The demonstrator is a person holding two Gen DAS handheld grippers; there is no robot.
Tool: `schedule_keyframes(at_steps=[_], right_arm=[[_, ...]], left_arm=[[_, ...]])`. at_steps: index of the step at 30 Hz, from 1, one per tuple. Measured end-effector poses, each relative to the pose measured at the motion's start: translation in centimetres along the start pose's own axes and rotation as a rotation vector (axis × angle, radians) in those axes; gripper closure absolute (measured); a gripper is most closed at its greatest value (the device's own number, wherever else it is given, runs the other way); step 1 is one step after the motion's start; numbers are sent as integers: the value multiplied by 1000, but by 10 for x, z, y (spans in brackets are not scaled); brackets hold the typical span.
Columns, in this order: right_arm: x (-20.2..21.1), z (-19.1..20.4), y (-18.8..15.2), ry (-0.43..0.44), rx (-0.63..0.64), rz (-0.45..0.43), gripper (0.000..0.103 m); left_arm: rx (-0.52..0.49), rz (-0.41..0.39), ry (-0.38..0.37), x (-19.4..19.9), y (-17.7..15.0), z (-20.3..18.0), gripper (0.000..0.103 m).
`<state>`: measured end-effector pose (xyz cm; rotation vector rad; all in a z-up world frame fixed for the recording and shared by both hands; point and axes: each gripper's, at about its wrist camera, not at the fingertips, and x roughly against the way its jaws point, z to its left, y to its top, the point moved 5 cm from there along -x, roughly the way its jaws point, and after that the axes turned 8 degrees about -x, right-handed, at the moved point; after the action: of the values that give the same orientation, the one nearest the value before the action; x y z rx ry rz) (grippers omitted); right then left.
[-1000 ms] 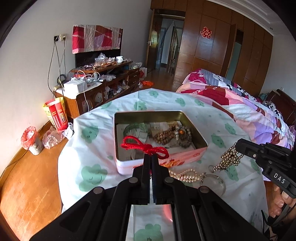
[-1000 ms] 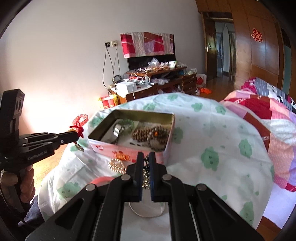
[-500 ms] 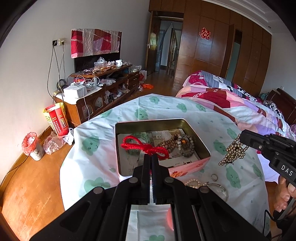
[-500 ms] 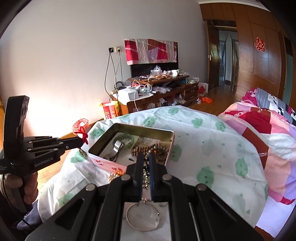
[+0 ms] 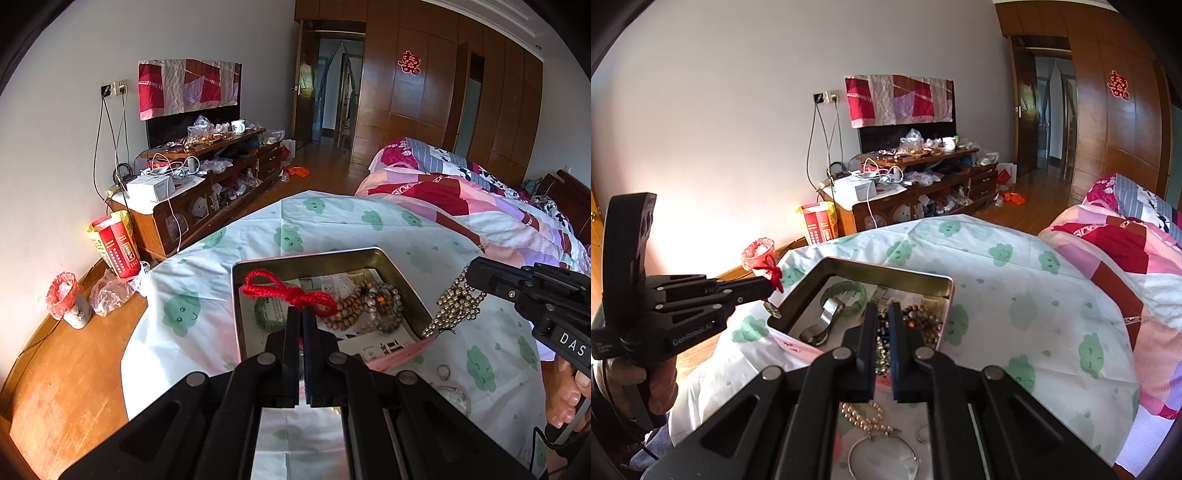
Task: Organize jewelry
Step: 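Carry the red cord with the left tool while the right tool carries the bead chain over the tin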
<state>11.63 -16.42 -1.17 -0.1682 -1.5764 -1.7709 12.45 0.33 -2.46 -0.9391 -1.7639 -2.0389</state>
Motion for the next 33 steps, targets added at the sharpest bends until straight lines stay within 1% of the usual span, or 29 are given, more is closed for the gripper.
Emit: schedule_keyframes(at_steps=[8,14,23,33], right_arm=[[-24,3,8,-1,8,15,96],[-44,5,10,-1,12,31,96],[-71,5,1,-8,13,85,96],[-89,5,-15,-27,23,132,96]], left_arm=[[-5,8,23,-16,10,9,103],[-4,29,44,-31,11,18,103],[3,76,56,-57,2,24,103],[-1,102,53,-69,-5,22,103]])
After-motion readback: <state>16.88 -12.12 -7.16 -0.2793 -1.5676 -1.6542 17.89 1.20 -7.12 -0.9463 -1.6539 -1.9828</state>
